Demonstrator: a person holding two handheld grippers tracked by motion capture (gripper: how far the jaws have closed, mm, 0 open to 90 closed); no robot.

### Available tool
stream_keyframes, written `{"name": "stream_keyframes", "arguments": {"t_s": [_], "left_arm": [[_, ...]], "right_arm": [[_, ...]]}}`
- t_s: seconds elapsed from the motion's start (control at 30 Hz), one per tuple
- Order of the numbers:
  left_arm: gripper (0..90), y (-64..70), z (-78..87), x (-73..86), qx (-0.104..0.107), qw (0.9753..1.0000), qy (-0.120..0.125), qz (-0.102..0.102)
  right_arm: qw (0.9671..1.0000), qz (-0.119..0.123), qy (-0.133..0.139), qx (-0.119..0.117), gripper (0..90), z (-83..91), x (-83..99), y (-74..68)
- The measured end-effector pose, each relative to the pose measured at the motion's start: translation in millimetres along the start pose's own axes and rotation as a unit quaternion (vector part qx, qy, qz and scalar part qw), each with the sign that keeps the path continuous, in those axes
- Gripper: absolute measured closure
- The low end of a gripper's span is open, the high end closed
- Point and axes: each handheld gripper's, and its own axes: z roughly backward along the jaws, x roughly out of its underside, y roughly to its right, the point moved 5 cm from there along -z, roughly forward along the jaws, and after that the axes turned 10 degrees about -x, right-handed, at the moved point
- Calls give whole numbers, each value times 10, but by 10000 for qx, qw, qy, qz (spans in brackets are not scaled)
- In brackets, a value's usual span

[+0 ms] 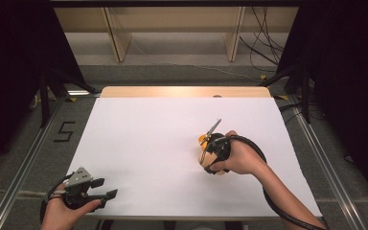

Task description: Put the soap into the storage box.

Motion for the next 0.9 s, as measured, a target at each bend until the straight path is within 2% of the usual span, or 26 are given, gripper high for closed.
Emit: {"name": "stream_keyframes", "arguments": {"t_s": [0.07, 0.23, 0.3, 0.37, 0.53, 0.77, 0.9], "left_arm": [[318, 1, -1, -1, 3, 10000, 9, 11], [318, 1, -2, -2, 9, 10000, 12, 11], [318, -7, 4, -3, 11, 10000, 2, -47], [318, -8, 4, -4, 5, 10000, 8, -45], [319, -8, 4, -3, 4, 10000, 9, -43], [318, -13, 3, -2, -12, 10000, 22, -52], [318, -23, 5, 0, -17, 10000, -3, -93]], "right_arm": [[9999, 110, 38, 63, 339, 26, -16, 31], [9998, 120, 63, 114, 339, 62, -27, 56], [9999, 53, 58, 150, 339, 77, -28, 69], [9998, 120, 64, 159, 339, 90, -38, 91], [9995, 32, 148, 267, 339, 128, -66, 153], [9993, 49, 208, 323, 339, 159, -93, 234], [9989, -77, 255, 398, 339, 191, -98, 302]]}}
